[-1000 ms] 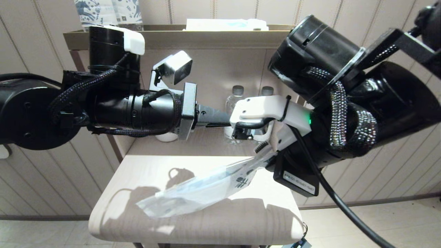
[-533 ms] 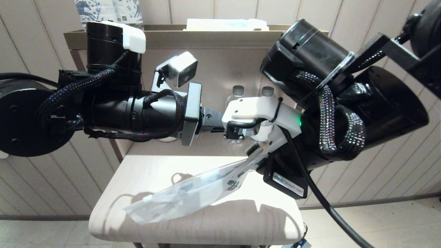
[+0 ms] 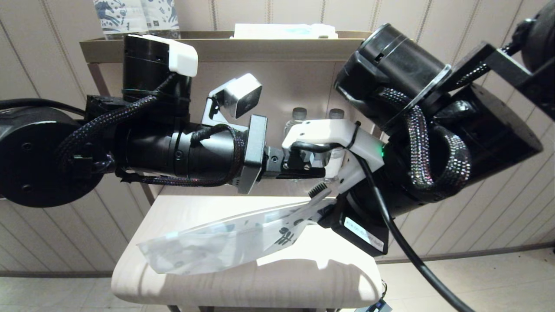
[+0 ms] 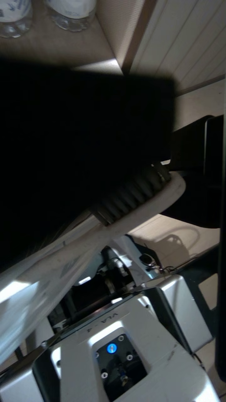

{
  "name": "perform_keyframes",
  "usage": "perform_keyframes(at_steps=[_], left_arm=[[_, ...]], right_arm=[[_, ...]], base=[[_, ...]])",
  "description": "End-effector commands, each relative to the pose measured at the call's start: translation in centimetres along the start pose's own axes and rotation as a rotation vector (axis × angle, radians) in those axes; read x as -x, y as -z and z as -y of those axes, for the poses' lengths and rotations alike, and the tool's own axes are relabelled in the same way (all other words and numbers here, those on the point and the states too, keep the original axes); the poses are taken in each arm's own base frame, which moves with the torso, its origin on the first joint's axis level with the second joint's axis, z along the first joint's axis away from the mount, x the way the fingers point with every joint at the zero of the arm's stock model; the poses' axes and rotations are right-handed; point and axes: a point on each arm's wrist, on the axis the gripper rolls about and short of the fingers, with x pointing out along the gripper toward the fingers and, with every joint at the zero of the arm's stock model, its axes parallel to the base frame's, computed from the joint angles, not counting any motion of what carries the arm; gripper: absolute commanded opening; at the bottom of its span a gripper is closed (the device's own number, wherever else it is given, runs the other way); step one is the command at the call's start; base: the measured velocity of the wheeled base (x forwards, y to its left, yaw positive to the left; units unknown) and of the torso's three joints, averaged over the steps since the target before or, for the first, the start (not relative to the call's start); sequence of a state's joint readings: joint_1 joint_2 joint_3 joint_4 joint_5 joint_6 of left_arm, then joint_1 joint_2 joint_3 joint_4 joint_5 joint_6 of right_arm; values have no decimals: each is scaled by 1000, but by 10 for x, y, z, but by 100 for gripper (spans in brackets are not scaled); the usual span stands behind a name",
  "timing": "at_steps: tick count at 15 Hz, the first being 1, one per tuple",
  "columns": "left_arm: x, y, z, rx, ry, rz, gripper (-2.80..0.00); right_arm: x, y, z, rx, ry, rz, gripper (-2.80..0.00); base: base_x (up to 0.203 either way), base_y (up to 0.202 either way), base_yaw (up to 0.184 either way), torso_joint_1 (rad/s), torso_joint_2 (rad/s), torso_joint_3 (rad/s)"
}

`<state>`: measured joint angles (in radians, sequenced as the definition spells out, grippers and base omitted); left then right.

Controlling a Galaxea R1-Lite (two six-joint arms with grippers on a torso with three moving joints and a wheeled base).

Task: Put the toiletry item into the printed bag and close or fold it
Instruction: Hand it to the other hand

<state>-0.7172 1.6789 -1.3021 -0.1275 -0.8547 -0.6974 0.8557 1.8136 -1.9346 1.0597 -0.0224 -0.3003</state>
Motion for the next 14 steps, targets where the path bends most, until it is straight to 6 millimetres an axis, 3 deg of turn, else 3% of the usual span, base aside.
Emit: perform_keyframes(at_steps=[1,14], left_arm=[[-6,5,-3,10,5,-23,-280],[-14,8,-16,-69,23,13,-280]], right_arm=[[-3,0,0,1,-4,-3,-280],[19,14,25,-78,39,42,-280]], base=[[0,0,0,0,0,0],[0,0,0,0,0,0]])
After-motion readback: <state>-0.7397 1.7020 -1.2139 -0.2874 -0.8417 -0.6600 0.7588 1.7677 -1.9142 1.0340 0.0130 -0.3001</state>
